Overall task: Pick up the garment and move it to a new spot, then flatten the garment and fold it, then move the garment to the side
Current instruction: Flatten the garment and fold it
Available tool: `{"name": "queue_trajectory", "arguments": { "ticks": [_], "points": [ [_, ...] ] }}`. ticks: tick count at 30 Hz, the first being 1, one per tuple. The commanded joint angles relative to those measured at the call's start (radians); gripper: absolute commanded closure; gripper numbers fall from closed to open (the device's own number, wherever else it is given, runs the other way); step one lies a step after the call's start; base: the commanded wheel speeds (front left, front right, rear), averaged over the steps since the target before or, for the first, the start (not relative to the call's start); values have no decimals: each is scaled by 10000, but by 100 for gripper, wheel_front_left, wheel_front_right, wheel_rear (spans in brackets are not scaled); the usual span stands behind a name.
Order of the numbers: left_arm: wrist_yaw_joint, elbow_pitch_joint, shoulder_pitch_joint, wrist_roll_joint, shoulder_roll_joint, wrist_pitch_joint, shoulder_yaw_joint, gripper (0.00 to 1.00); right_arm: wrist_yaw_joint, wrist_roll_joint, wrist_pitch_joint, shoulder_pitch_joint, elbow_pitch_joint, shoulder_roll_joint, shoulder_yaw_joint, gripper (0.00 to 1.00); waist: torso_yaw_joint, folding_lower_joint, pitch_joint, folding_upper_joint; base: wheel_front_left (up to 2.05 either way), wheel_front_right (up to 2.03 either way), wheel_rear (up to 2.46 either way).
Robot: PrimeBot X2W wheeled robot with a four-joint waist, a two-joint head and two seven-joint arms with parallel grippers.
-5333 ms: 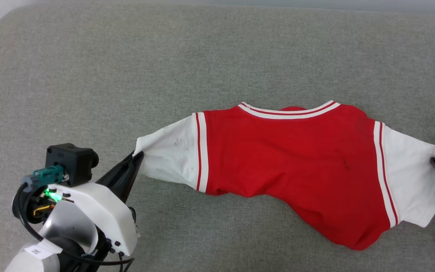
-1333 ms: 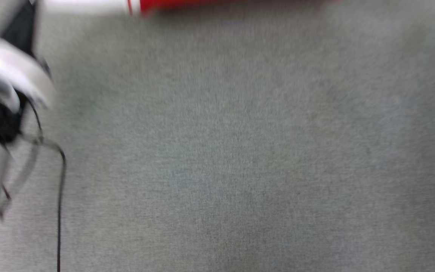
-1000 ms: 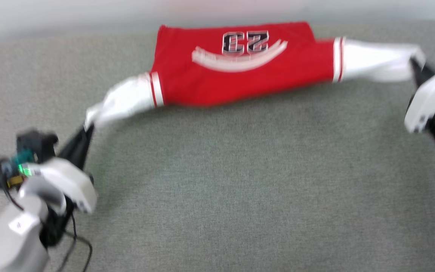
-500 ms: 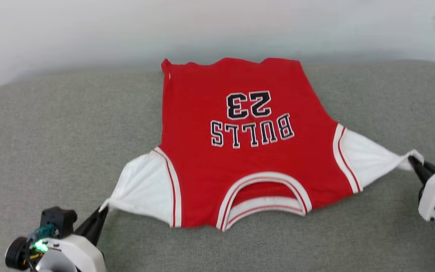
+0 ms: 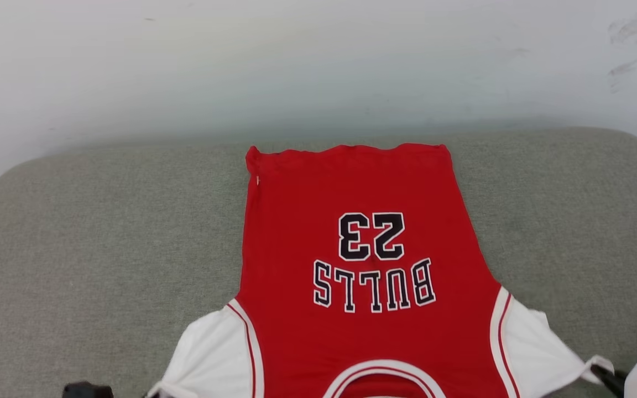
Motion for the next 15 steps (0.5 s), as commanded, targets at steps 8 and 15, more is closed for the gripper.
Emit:
{"name": "queue_trajectory", "arguments": {
  "ticks": [8,15],
  "points": [
    [-15,-1114,417,-67,80,434,-344,100,-18,-78,1090,1219,-945,-6,-619,100,96,2,21,-1,0,0,0],
    [103,-2190,-195,103,5,823,-408,100,-13,-241,1656,918,-1643,20,-1247,0,370,2,502,-1,0,0,0]
  ]
}}
